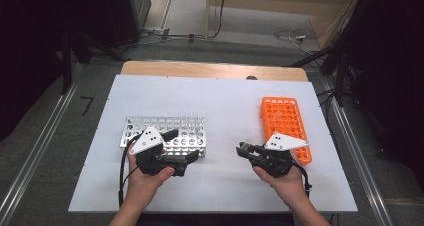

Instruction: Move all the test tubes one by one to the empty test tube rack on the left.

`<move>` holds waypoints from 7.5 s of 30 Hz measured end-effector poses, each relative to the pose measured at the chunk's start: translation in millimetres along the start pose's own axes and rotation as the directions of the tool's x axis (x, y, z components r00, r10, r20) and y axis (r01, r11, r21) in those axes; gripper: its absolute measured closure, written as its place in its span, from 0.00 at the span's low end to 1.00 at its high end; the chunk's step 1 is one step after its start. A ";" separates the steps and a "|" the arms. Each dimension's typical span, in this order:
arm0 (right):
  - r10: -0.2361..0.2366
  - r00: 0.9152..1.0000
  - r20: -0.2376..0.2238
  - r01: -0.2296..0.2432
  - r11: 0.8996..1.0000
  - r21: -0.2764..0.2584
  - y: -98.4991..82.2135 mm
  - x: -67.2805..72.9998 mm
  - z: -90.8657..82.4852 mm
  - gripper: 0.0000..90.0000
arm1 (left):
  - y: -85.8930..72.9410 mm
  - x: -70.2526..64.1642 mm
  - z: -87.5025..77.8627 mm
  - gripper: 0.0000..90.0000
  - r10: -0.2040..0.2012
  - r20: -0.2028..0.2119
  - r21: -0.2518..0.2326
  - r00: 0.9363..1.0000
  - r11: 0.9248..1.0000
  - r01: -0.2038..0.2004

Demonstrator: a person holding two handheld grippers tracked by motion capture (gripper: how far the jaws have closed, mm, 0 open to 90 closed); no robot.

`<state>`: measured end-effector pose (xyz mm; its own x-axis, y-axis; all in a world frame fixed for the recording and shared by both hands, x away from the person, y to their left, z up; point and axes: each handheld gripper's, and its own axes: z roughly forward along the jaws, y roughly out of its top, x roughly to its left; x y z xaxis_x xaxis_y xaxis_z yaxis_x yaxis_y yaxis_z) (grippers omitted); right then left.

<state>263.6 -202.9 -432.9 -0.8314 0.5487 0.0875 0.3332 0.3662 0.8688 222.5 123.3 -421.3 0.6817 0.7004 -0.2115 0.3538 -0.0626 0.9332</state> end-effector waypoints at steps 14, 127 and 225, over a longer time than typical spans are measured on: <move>-0.039 0.996 -0.081 0.041 0.999 0.025 2.7 28.1 19.8 0.82 | 3.5 -23.0 17.4 0.23 0.035 0.094 0.023 0.995 0.999 -0.038; 0.072 0.994 0.079 -0.071 0.997 -0.016 -42.4 -39.8 -59.0 0.00 | 44.9 99.2 33.4 0.85 -0.013 -0.203 -0.031 0.979 0.999 0.007; 0.205 0.916 0.346 -0.248 0.965 0.084 -7.4 -137.8 -2.3 0.39 | -24.7 14.9 -23.5 0.00 -0.048 -0.039 0.005 0.998 0.999 0.048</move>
<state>374.7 -283.0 -450.3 -0.5391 0.8374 0.0901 0.5655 0.2806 0.7755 208.9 152.0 -440.6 0.6387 0.7295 -0.2447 0.3897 -0.0325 0.9204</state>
